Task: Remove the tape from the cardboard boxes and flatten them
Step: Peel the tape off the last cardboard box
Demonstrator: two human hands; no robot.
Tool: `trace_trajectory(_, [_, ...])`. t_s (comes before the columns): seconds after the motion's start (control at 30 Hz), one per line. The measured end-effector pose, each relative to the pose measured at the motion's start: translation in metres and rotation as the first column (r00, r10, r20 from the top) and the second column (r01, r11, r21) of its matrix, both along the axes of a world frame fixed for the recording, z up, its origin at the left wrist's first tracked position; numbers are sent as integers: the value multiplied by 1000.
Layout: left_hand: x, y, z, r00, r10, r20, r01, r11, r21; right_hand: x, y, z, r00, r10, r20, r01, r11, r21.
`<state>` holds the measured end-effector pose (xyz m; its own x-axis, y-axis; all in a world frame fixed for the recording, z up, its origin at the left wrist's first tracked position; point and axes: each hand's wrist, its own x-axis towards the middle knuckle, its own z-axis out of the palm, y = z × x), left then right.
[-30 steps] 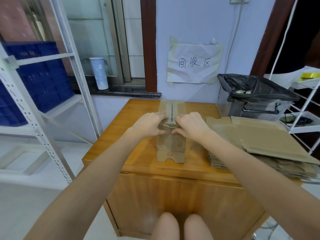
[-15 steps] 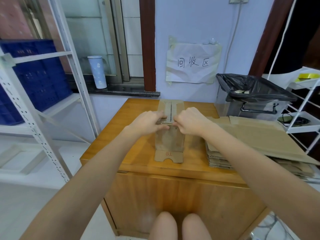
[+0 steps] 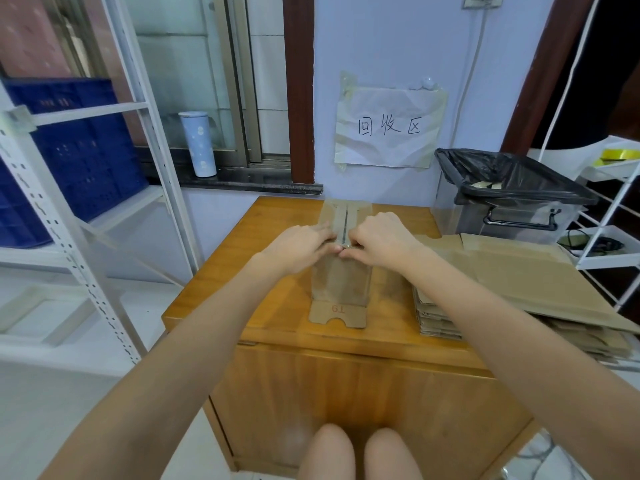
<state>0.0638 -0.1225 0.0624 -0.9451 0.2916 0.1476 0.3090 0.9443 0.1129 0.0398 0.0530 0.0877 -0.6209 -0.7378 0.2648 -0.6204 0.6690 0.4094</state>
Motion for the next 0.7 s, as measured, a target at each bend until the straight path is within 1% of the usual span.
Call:
trace_trajectory(0.13, [-1, -2, 1, 1000, -9, 5, 8, 996, 94, -1, -1, 7, 998, 59, -2, -59, 995, 80])
trace_trajectory(0.2, [-2, -5, 2, 1000, -10, 11, 9, 994, 113, -2, -3, 12, 997, 74, 26, -76, 991, 111])
trace_trajectory(0.3, [-5, -11, 4, 999, -23, 44, 18, 992, 124, -4, -5, 16, 994, 72, 83, -81, 990, 114])
trace_trajectory(0.37, [-5, -13, 4, 998, -33, 60, 24, 991, 132, -7, -3, 18, 987, 62, 145, -76, 993, 95])
trace_trajectory(0.5, [-4, -12, -2, 1000, -25, 9, 24, 985, 170, -14, 2, 21, 969, 65, 237, -73, 997, 26])
trace_trajectory(0.7, [-2, -12, 2, 997, -47, 63, 34, 981, 193, -18, 6, 18, 954, 83, 288, -54, 993, -107])
